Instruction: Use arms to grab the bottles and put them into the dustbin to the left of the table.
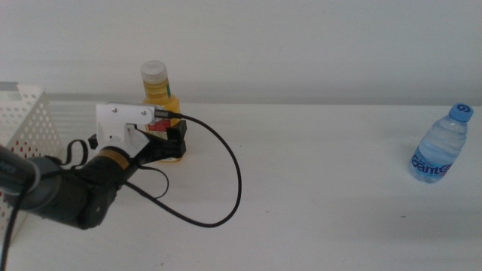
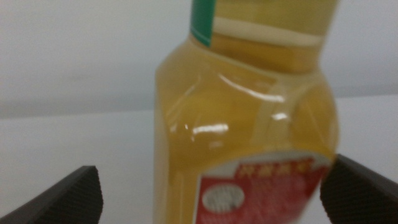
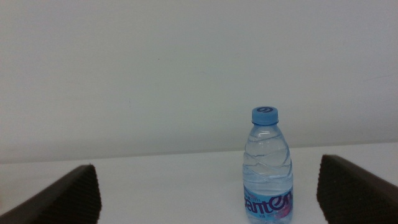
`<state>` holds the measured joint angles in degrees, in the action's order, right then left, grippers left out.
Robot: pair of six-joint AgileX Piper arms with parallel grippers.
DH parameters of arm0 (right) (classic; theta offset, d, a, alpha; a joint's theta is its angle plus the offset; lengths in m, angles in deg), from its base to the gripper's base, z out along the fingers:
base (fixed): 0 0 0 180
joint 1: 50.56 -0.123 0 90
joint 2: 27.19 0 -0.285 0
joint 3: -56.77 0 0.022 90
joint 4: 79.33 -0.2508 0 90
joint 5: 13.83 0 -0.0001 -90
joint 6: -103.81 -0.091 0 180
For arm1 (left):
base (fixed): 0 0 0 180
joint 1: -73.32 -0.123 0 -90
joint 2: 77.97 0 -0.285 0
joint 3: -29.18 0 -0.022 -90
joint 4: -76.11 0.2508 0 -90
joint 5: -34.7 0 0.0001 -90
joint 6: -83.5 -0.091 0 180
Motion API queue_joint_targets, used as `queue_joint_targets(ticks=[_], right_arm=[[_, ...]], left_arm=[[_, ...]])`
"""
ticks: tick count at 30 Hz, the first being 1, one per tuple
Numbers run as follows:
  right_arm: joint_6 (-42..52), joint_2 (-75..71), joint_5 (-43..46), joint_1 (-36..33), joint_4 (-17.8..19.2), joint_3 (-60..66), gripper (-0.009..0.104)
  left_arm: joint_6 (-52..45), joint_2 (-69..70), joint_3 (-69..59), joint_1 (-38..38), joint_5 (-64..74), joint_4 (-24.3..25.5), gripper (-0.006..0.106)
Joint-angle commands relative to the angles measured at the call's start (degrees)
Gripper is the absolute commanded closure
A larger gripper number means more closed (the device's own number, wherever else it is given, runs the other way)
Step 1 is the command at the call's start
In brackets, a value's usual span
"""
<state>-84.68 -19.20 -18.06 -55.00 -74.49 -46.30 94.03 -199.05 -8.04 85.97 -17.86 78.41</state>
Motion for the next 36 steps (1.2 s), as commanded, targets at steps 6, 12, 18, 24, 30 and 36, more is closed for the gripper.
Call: queue_joint_targets(ticks=[6,12,18,24,30,36], right_arm=[[0.35,-2.23,0.45,0.46,0.35,2.51,0.002],[0.35,-2.23,0.45,0.46,0.35,2.51,0.002],[0.35,-2.23,0.45,0.46,0.35,2.51,0.002],[0.35,-2.23,0.45,0.46,0.35,2.51,0.002],[0.35,-2.23,0.45,0.46,0.35,2.51,0.002],[0.35,-2.23,0.45,0.46,0.35,2.51,0.002]], left_arm=[[-2.65,-5.16,5.20,0.53,-0.94,-0.83,0.007],[-2.93,-8.32,8.98,0.53,-0.86,-2.83,0.007],[-3.17,-10.26,10.86,0.53,-1.68,-5.64,0.007],[-9.84,-11.29,11.36,0.53,-1.72,-5.75,0.037],[-13.12,-9.37,9.40,0.53,-1.92,-4.56,0.102],[-14.78,2.10,-1.96,0.53,1.13,-7.28,0.102]])
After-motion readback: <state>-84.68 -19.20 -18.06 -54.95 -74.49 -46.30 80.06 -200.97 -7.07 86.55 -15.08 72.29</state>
